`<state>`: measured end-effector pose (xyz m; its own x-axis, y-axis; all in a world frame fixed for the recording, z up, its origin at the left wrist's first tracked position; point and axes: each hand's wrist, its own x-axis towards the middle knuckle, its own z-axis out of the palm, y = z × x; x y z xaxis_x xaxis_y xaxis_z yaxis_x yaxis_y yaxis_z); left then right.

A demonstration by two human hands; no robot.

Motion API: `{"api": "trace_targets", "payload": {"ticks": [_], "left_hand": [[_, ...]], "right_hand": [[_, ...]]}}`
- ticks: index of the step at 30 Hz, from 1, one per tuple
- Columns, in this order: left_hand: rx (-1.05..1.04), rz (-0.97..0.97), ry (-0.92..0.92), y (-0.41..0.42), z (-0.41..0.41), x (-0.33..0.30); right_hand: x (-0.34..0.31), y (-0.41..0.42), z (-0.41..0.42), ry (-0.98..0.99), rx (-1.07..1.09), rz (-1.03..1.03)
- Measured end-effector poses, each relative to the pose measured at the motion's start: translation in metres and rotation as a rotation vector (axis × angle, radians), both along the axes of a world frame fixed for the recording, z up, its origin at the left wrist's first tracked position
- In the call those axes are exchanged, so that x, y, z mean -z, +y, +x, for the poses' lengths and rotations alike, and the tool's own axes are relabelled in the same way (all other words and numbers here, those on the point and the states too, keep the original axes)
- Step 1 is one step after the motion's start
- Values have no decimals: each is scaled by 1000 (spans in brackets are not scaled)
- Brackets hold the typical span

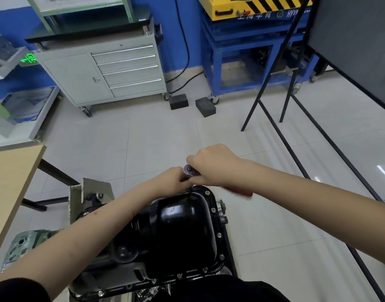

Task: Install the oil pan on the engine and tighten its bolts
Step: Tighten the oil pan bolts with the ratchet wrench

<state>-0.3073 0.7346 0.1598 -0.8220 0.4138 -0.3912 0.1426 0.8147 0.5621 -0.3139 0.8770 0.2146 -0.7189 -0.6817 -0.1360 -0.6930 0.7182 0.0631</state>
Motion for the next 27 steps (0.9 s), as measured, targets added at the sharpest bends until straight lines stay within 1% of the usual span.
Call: {"api": "trace_targets", "payload": {"ticks": [3,5,7,9,11,13,17,19,21,24,25,27], "left_hand": [[42,-37,32,3,0,1],[75,-51,16,4,0,-1],[98,-56,-12,4,-1,-2],[51,-66,-23,3,-1,-4],[16,-87,7,4,-1,-6],[17,-65,32,6,-1,-6],[17,-45,34,8,2,-2],[33,-35,10,7,1,-1],[55,-17,-21,6,0,-2],[19,30,-38,3,0,-3],[15,32,-35,3,0,-3],[31,26,-24,6,1,-4]], "right_hand": [[-1,3,-5,99,-205,51],[-2,5,-8,144,-286,34],[-3,5,-8,139,-258,27],[-2,3,-6,77,-133,11],[-1,1,-3,3,-25,-7],[0,2,-2,8,-47,-1],[-1,7,-9,125,-295,51],[-1,6,-10,152,-331,45],[-1,4,-10,132,-275,35],[1,3,-6,27,-97,3],[2,3,-4,5,-71,-4],[2,4,-3,16,-132,13]]}}
